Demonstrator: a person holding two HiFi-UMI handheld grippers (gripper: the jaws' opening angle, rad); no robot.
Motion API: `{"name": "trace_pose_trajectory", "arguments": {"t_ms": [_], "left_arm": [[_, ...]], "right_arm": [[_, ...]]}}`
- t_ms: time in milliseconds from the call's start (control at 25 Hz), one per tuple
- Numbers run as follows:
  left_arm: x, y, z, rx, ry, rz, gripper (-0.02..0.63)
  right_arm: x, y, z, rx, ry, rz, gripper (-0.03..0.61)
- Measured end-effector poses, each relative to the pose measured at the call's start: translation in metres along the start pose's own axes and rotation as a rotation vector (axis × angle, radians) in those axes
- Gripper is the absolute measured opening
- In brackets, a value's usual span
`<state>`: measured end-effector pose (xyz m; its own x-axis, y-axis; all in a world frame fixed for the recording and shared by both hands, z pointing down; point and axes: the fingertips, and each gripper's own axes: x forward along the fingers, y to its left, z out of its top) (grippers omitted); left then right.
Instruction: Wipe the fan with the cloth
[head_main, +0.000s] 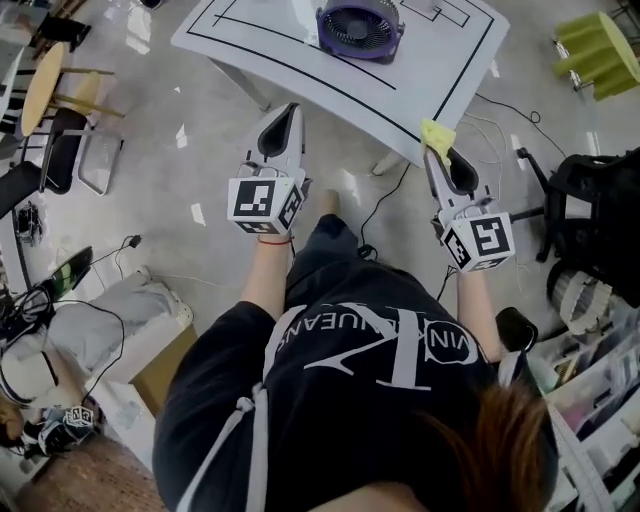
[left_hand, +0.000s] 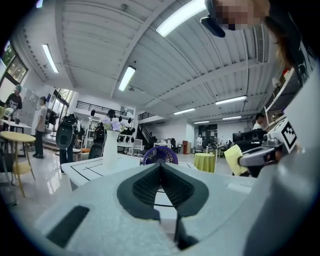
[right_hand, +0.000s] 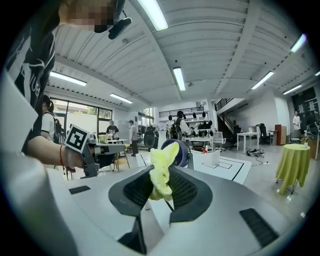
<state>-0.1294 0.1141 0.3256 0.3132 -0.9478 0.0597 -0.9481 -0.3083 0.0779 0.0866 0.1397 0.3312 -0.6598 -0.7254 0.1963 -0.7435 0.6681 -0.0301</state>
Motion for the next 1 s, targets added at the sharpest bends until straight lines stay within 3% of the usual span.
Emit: {"name": "trace_pose_trajectory", "arguments": {"t_ms": [520, 680, 1000], "left_arm": [[0.094, 0.068, -0.026, -0.009, 0.078, -0.125, 0.014], [0.107, 0.082, -0.042, 0.003, 0.104, -0.170, 0.017], [0.145, 0.094, -0.080, 0.132, 0.164, -0.197, 0.048]], "right_arm": [[0.146, -0.007, 0.012, -0.146, 0.088, -0.068, 0.085], [0.186, 0.000, 0.017, -0.257, 0.116, -0.088, 0.085], [0.247, -0.001, 0.020, -0.542, 0.179, -0.095, 0.086]]}}
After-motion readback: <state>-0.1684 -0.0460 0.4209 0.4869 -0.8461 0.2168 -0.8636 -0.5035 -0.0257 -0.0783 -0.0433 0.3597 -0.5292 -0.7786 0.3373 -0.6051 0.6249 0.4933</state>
